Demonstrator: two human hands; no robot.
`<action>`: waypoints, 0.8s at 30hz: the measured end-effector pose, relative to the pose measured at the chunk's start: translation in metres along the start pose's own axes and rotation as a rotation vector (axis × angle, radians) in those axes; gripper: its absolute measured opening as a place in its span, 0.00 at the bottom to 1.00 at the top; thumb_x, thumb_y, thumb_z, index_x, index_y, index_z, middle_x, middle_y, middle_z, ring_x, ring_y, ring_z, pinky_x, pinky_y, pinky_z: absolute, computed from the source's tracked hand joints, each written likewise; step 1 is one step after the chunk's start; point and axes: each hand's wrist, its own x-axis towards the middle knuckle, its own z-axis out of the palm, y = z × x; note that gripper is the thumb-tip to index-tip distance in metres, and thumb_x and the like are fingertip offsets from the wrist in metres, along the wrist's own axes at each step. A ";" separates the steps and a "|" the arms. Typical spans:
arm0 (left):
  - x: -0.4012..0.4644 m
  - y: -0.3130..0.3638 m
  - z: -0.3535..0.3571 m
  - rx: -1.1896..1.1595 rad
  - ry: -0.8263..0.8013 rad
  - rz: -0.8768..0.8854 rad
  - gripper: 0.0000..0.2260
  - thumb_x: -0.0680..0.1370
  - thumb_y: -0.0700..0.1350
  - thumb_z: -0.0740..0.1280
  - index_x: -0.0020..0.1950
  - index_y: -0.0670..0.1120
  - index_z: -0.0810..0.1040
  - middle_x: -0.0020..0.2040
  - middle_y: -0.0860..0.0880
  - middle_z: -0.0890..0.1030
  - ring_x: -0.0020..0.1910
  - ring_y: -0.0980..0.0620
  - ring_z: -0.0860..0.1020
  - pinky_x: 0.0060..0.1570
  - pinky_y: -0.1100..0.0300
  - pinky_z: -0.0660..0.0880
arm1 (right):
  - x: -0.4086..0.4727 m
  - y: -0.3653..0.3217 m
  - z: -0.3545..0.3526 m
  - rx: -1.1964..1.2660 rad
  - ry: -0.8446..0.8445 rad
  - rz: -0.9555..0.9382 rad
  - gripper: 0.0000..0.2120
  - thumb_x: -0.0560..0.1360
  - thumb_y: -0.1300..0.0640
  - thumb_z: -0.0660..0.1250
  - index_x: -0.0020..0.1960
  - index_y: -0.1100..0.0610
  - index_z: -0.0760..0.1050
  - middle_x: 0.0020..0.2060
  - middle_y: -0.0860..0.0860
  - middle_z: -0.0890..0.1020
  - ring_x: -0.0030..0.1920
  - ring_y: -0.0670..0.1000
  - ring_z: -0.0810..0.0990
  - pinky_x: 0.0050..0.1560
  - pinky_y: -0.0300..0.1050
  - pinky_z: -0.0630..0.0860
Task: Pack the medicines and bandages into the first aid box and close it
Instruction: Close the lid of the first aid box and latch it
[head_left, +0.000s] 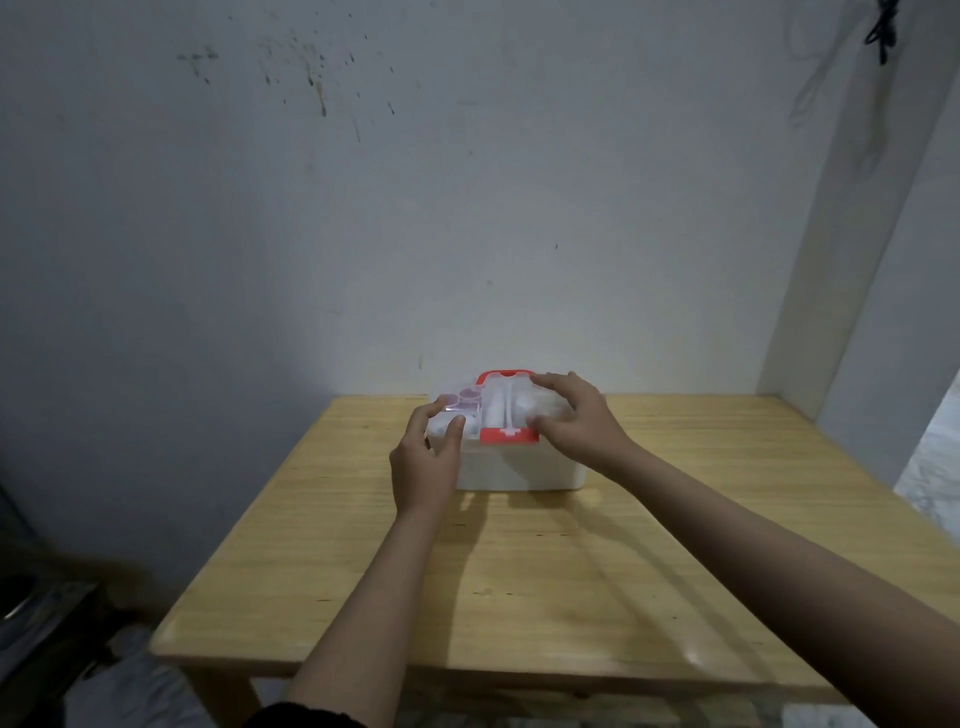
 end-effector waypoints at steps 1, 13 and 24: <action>0.000 -0.001 0.000 0.004 0.002 0.002 0.10 0.76 0.52 0.68 0.57 0.58 0.76 0.39 0.64 0.73 0.41 0.51 0.77 0.44 0.48 0.79 | -0.002 0.003 -0.001 -0.057 -0.035 -0.032 0.26 0.70 0.56 0.70 0.68 0.49 0.70 0.70 0.53 0.69 0.74 0.56 0.58 0.73 0.61 0.53; -0.002 0.001 0.001 0.018 0.032 0.052 0.14 0.77 0.49 0.68 0.62 0.52 0.77 0.40 0.68 0.71 0.33 0.66 0.70 0.38 0.65 0.74 | -0.006 0.025 0.014 -0.344 0.078 -0.219 0.30 0.67 0.47 0.74 0.66 0.43 0.70 0.71 0.50 0.67 0.72 0.55 0.59 0.69 0.58 0.62; 0.008 -0.003 0.007 -0.031 0.002 0.046 0.13 0.76 0.48 0.68 0.61 0.53 0.77 0.48 0.68 0.73 0.41 0.74 0.71 0.41 0.72 0.71 | 0.005 0.030 0.014 -0.322 0.104 -0.233 0.29 0.66 0.47 0.74 0.66 0.44 0.71 0.69 0.50 0.69 0.70 0.54 0.61 0.68 0.54 0.63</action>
